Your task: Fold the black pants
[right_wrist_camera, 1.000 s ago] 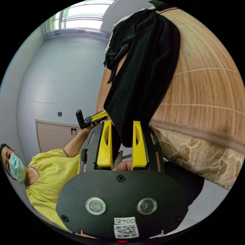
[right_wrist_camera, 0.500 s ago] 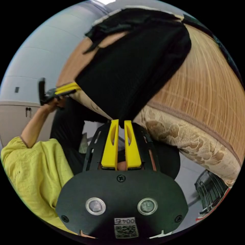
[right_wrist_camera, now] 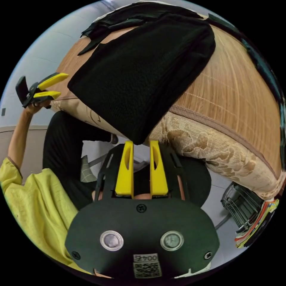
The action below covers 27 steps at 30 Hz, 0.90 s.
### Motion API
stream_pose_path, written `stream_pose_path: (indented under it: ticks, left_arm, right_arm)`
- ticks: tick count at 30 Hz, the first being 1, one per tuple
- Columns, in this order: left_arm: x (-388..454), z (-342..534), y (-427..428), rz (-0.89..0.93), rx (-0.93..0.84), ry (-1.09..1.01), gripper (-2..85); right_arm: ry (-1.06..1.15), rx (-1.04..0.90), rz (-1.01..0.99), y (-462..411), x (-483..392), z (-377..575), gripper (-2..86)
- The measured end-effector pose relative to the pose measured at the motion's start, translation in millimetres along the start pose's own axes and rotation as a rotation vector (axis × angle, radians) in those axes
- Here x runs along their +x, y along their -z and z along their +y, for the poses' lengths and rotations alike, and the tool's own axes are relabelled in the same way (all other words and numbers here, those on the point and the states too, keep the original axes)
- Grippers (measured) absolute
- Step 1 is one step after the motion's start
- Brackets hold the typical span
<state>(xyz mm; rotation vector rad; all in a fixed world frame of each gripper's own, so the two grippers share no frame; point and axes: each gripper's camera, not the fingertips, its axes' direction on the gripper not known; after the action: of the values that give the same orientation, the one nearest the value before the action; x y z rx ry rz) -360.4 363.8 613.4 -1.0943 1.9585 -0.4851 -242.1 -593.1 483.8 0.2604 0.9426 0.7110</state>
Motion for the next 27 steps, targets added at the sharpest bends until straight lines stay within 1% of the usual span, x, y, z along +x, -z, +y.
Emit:
stream_pose_path:
  ticks: [4, 6, 11, 14, 16, 19, 21, 25, 27]
  left_arm:
    - [-20.1, -10.2, -21.0, 0.048, -0.082, -0.083, 14.7]
    - [-30.3, -8.5, -25.3, 0.060, -0.094, -0.084, 14.7]
    - [-50.9, -1.7, -26.5, 0.174, -0.052, -0.054, 13.5]
    - [-49.4, -0.6, -32.9, 0.117, -0.085, -0.089, 11.1]
    - [-53.9, 2.4, -33.3, 0.087, -0.071, -0.074, 9.0]
    - [-62.7, 5.8, -31.1, 0.103, -0.048, -0.044, 6.9]
    - [-61.4, 4.4, -27.3, 0.093, -0.043, -0.059, 6.4]
    - [-60.6, 0.3, -18.9, 0.090, -0.049, -0.075, 6.0]
    - [-62.2, -0.6, -18.3, 0.097, -0.058, -0.063, 6.0]
  right_arm:
    - [0.031, 0.089, 0.058, 16.9, -15.0, 17.9, 7.6]
    - [0.037, 0.115, 0.039, 22.7, -15.2, 24.4, 7.1]
    - [0.007, 0.173, -0.092, 35.2, 1.3, 42.1, 7.2]
    - [-0.033, 0.221, -0.168, 41.5, 14.7, 55.2, 8.4]
    - [-0.066, 0.250, -0.198, 44.7, 22.3, 63.3, 10.5]
    - [-0.103, 0.272, -0.223, 46.9, 30.0, 73.8, 12.1]
    - [-0.087, 0.291, -0.238, 49.2, 29.8, 79.3, 12.1]
    - [-0.016, 0.403, -0.228, 61.5, 20.9, 97.6, 11.8]
    - [-0.005, 0.401, -0.238, 60.7, 21.1, 99.3, 12.1]
